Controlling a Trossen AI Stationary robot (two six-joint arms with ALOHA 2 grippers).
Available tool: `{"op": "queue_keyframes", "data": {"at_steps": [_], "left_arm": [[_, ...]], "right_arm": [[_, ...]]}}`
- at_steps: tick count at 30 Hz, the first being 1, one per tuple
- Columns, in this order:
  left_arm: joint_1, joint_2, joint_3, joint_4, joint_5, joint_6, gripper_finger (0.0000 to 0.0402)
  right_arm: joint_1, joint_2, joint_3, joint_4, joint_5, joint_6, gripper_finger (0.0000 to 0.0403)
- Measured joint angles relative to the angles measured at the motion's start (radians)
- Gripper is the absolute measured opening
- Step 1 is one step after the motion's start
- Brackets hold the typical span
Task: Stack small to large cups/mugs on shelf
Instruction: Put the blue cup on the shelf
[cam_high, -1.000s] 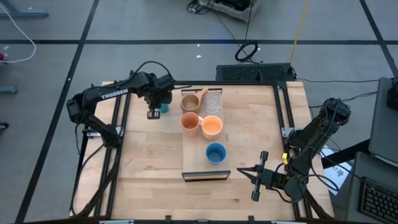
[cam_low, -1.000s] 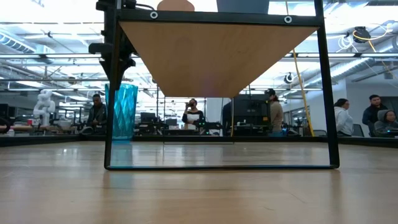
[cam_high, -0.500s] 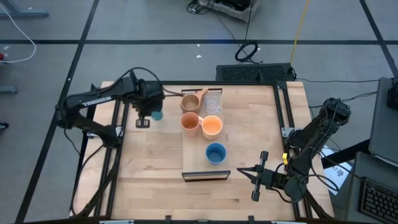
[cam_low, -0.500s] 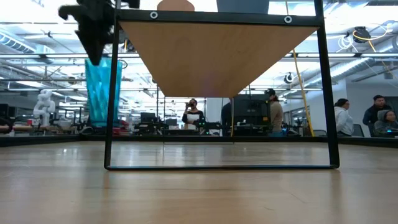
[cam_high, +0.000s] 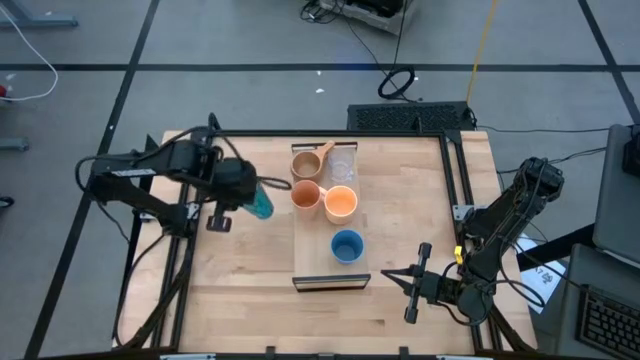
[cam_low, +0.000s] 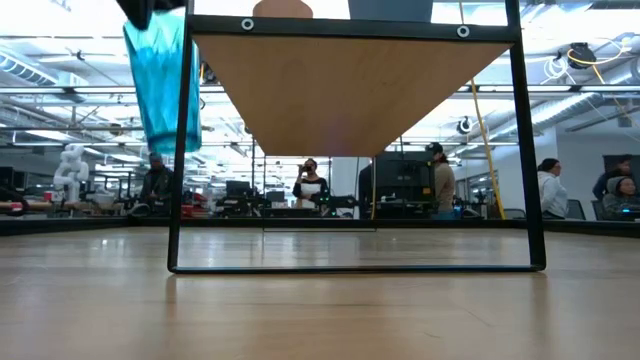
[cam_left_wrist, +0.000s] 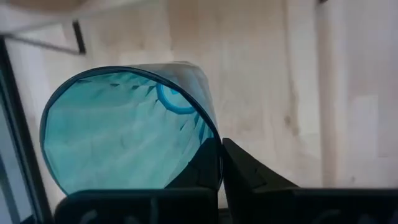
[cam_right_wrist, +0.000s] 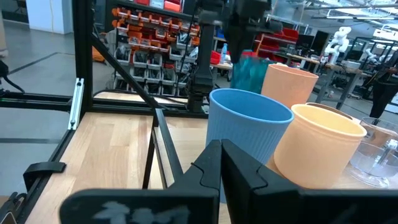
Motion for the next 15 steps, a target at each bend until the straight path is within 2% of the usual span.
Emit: {"op": "queue_keyframes", "data": {"at_steps": [8, 15], "left_arm": [[-0.154, 0.000, 0.130, -0.001, 0.067, -0.087, 0.0007], [-0.250, 0.000, 0.222, -0.002, 0.155, -0.095, 0.0006]], "right_arm": [[0.000, 0.000, 0.000, 0.000, 0.000, 0.000, 0.0000], [-0.001, 0.000, 0.000, 0.000, 0.000, 0.000, 0.0000]]}}
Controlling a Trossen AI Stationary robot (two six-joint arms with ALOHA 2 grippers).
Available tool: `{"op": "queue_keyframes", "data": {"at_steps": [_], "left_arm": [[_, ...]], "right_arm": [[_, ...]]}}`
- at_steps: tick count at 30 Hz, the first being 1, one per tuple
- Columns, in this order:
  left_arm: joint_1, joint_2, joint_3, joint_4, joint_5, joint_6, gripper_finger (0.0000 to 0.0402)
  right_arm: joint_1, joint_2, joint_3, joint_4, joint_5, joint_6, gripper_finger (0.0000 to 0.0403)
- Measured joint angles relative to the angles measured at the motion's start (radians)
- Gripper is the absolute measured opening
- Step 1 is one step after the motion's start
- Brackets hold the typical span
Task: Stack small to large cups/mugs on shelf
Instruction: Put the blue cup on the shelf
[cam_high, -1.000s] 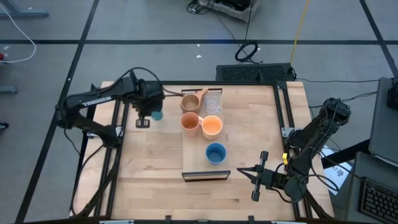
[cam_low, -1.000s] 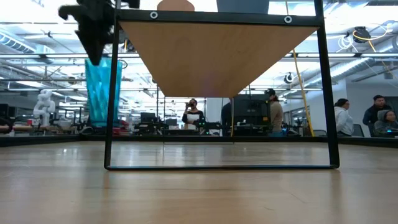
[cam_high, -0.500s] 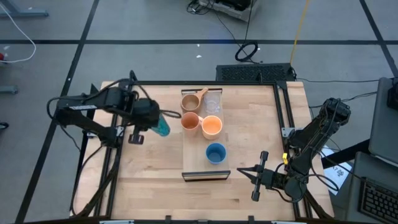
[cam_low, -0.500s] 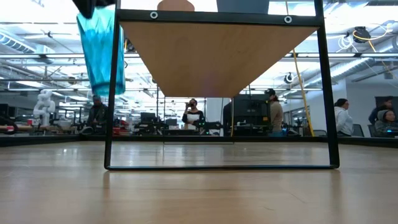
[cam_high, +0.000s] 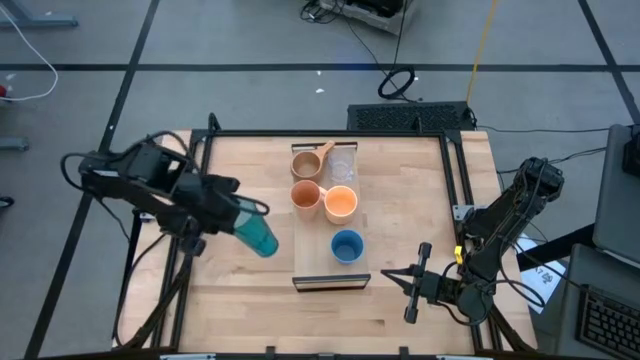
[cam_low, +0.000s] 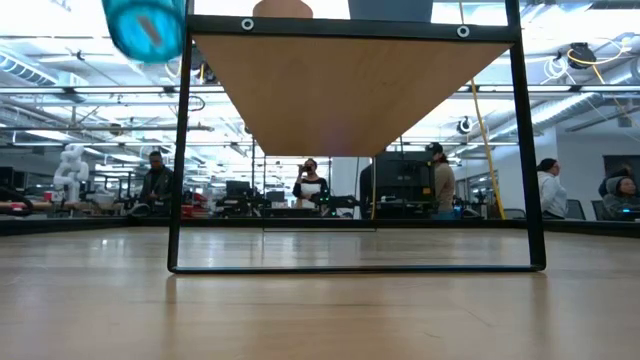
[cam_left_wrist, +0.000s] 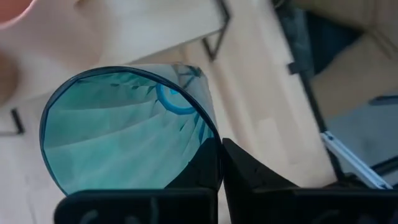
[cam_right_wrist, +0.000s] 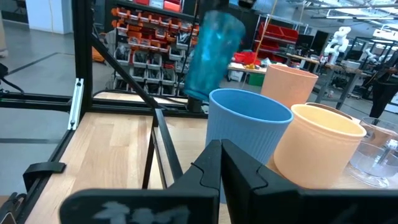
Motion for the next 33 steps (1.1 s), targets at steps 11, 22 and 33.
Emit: {"op": "queue_keyframes", "data": {"at_steps": [11, 22, 33], "left_arm": [[-0.153, 0.029, 0.160, -0.001, -0.005, -0.023, 0.0004], [-0.223, 0.136, 0.376, 0.002, -0.009, 0.033, 0.0006], [-0.220, 0.197, 0.489, 0.000, -0.038, 0.146, 0.0004]], "right_arm": [[-0.007, 0.000, 0.000, 0.000, 0.002, -0.001, 0.0000], [-0.035, 0.000, 0.000, 0.000, 0.003, -0.003, 0.0000], [-0.035, 0.000, 0.000, 0.000, 0.003, -0.005, 0.0000]]}}
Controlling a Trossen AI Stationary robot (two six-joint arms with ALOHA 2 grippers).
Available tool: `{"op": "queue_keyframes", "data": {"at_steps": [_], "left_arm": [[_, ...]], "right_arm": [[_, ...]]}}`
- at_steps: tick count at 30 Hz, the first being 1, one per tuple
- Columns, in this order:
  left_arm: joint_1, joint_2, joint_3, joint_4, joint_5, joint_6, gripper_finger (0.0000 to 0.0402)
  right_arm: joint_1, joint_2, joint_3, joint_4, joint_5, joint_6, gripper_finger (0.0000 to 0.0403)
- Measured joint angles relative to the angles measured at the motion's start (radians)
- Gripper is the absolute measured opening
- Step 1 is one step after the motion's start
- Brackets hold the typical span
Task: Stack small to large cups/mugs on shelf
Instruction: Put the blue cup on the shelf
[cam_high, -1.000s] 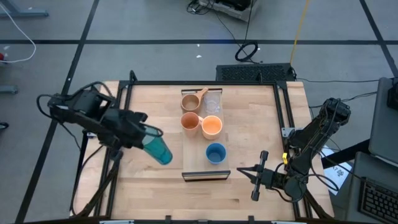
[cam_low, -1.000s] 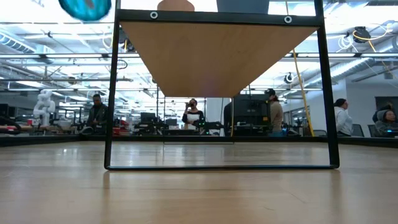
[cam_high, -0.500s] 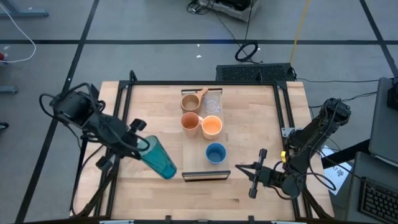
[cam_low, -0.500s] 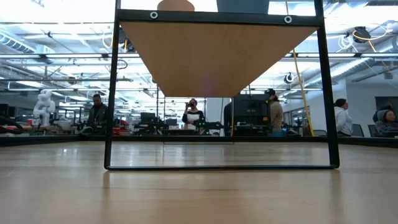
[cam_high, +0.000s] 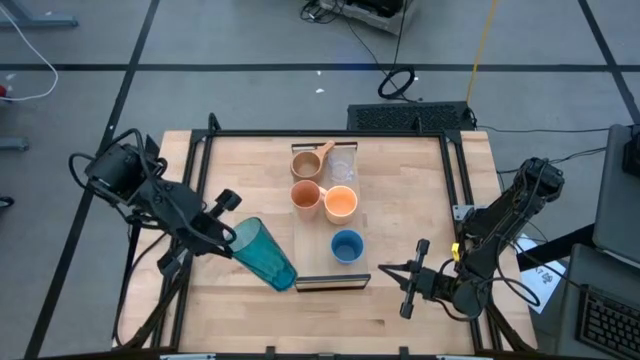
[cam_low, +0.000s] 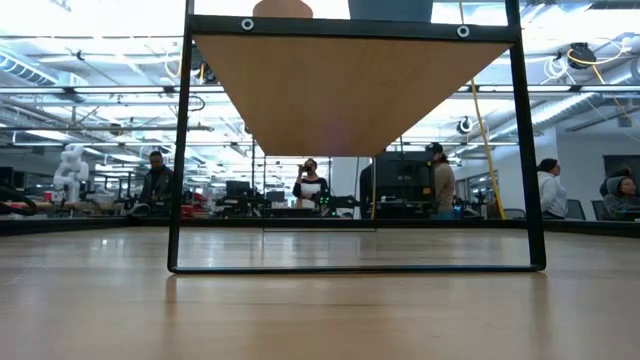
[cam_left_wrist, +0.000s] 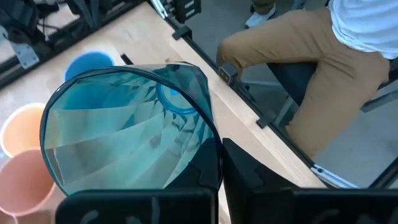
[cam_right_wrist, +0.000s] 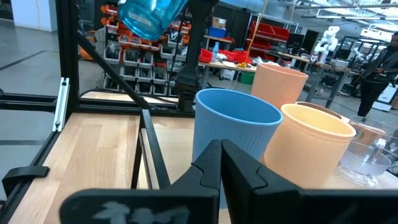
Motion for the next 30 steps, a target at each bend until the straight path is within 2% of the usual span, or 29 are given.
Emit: {"op": "queue_keyframes", "data": {"at_steps": [8, 18, 30], "left_arm": [[0.013, 0.047, 0.075, 0.003, 0.001, 0.079, 0.0004], [0.053, 0.078, 0.073, 0.001, -0.040, 0.157, 0.0007], [0.087, 0.195, 0.073, 0.002, -0.010, 0.241, 0.0005]], "right_arm": [[0.000, 0.000, 0.000, 0.000, 0.000, -0.006, 0.0000], [0.000, 0.000, 0.000, 0.002, 0.000, -0.012, 0.0000], [0.000, 0.000, 0.000, 0.007, 0.000, -0.021, 0.0000]]}}
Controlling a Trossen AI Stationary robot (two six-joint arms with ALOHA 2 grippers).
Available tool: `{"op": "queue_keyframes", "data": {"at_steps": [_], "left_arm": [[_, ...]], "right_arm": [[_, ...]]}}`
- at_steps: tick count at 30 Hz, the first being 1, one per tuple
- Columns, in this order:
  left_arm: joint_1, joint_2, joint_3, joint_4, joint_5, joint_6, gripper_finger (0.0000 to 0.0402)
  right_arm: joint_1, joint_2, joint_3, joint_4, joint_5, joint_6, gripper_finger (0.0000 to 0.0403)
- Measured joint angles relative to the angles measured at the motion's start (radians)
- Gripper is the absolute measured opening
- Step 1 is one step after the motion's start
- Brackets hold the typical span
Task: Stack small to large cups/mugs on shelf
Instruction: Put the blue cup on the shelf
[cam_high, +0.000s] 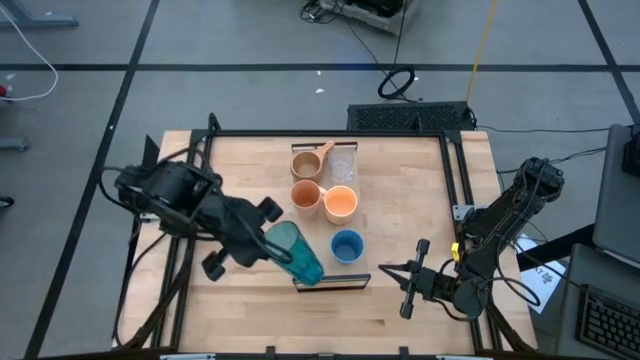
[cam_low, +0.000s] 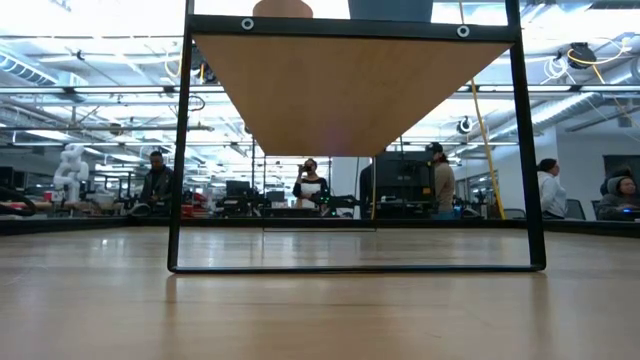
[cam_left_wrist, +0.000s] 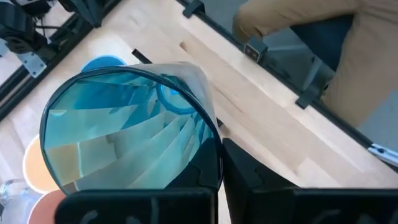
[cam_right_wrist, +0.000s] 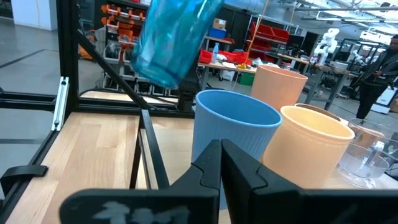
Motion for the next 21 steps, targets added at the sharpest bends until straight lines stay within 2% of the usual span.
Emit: {"op": "queue_keyframes", "data": {"at_steps": [10, 21], "left_arm": [[0.027, 0.061, 0.000, 0.000, -0.063, 0.000, 0.0008], [0.069, 0.069, 0.000, -0.001, -0.065, -0.019, 0.0012]], "right_arm": [[0.000, 0.000, 0.000, 0.000, 0.000, 0.000, 0.0000], [0.000, 0.000, 0.000, -0.001, 0.000, 0.000, 0.0000]]}}
